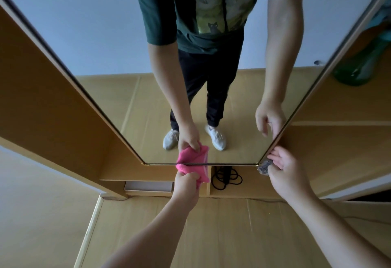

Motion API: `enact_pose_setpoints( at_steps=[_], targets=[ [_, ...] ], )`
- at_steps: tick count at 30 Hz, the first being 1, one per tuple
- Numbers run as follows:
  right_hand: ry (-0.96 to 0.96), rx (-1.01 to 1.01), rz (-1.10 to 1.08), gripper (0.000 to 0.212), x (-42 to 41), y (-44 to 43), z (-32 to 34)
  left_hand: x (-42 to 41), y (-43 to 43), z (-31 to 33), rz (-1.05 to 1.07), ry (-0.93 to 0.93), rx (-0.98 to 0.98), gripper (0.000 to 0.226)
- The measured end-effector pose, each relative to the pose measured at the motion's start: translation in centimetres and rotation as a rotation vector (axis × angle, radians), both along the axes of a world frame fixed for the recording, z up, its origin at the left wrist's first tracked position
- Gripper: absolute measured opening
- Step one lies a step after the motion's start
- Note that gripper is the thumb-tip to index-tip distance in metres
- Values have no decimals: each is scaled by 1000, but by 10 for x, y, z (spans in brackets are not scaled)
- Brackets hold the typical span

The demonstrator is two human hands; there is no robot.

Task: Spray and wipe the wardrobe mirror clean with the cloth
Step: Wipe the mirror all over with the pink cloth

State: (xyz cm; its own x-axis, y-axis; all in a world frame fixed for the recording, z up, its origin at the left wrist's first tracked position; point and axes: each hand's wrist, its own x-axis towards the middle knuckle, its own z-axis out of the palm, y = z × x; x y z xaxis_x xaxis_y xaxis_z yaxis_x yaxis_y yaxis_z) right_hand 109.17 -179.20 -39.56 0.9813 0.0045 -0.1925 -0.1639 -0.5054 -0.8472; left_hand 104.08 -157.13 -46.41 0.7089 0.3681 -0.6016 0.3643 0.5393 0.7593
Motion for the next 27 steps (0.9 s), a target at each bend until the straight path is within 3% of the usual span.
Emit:
enact_pose_setpoints(
  at_steps=[19, 24, 27],
  targets=[
    [9, -37, 113, 66, 1, -14, -6, 10, -83, 11, -338, 22, -22, 30],
    [-14, -43, 106, 63, -4, -18, 9, 6, -82, 22, -491, 65, -94, 41],
    [-22, -35, 95, 60, -9, -19, 23, -1, -82, 41, -617, 118, 15, 47]
  ],
)
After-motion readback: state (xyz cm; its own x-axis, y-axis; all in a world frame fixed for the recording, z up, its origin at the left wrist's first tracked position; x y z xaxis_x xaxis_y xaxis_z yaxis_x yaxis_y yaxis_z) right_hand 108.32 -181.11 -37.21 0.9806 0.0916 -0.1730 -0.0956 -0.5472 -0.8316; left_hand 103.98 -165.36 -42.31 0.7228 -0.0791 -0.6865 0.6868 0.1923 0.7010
